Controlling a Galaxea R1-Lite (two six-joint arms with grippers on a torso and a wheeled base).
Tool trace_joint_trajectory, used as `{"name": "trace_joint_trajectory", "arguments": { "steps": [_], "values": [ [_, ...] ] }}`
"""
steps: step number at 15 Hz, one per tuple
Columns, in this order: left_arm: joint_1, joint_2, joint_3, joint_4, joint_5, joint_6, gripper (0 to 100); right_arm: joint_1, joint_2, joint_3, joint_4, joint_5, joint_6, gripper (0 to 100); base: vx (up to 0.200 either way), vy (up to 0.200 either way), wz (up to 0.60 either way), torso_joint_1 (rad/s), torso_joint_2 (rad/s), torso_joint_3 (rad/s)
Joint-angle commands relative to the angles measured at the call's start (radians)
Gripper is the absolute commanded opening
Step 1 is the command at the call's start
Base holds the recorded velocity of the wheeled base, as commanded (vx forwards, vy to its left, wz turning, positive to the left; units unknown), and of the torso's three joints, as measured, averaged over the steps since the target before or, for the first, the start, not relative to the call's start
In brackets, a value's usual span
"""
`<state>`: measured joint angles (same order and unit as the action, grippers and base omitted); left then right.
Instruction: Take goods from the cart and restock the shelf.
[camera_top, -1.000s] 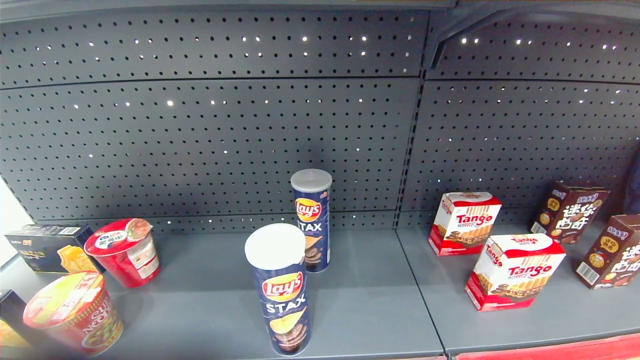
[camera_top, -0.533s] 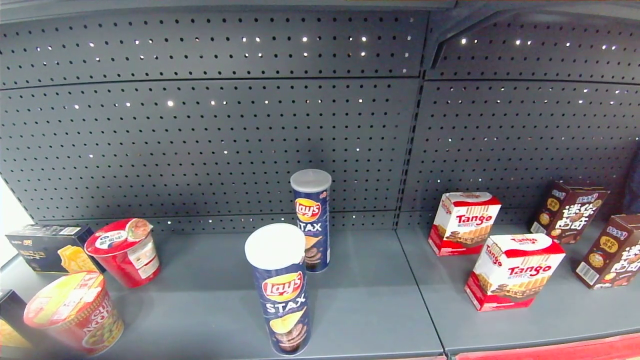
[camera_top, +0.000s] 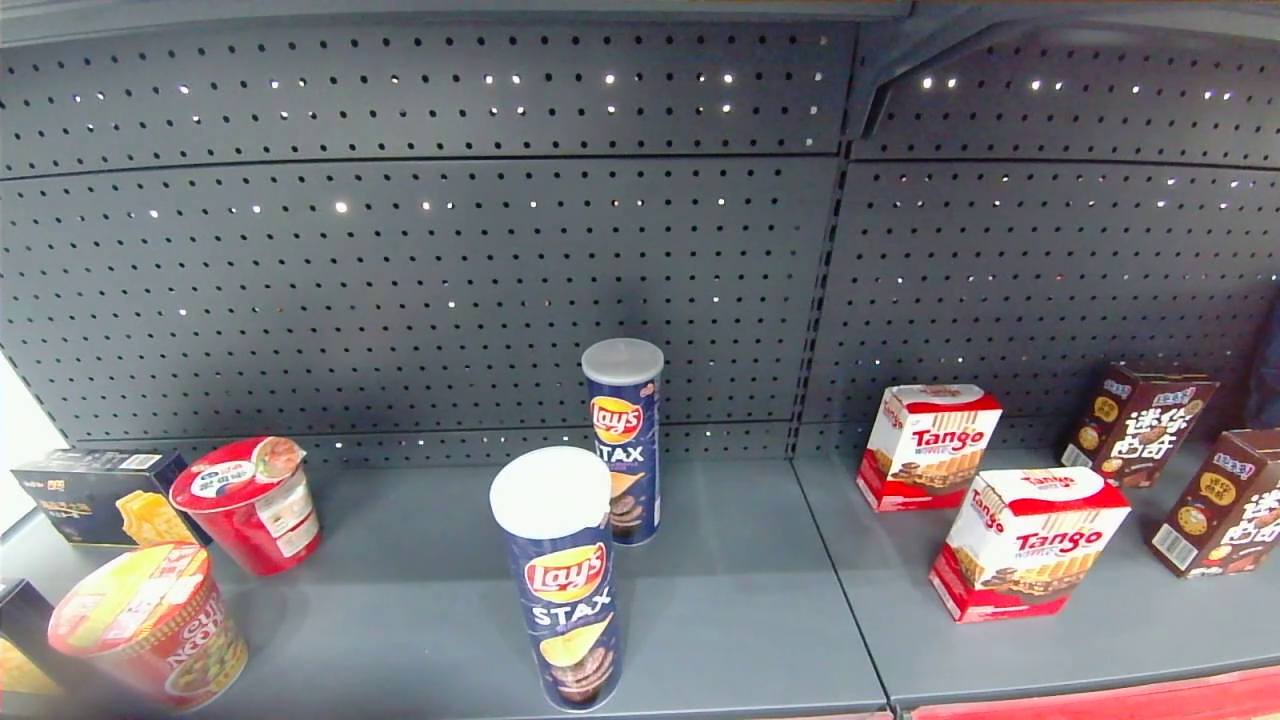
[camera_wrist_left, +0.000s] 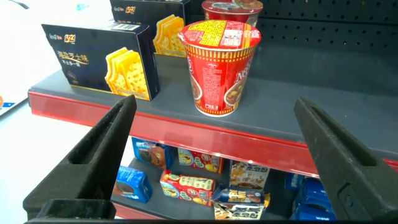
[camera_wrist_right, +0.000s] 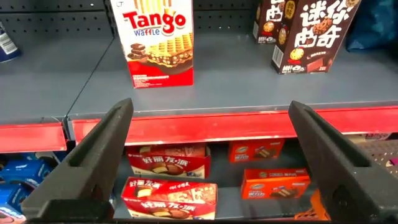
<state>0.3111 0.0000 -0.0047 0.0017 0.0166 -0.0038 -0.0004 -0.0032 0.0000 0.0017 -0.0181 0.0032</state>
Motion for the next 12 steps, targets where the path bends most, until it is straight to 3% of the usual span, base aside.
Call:
{"name": "trace_joint_trajectory", "arguments": {
  "steps": [1,5,8,12],
  "values": [
    [0.000,0.000,0.000,0.000,0.000,-0.001,100,-0.001,0.003,0.000,0.000,0.000,0.000,100,0.000,0.000,0.00,0.000,0.00,0.000],
    [0.000,0.000,0.000,0.000,0.000,0.001,100,0.000,0.003,0.000,0.000,0.000,0.000,100,0.000,0.000,0.00,0.000,0.00,0.000],
    [0.000,0.000,0.002,0.000,-0.009,0.024,100,0.000,0.003,0.000,0.000,0.000,0.000,100,0.000,0.000,0.00,0.000,0.00,0.000],
    [0.000,0.000,0.002,0.001,-0.024,0.024,100,0.000,0.003,0.000,0.000,0.012,-0.005,100,-0.200,0.000,0.00,0.009,0.00,0.001]
  ]
}}
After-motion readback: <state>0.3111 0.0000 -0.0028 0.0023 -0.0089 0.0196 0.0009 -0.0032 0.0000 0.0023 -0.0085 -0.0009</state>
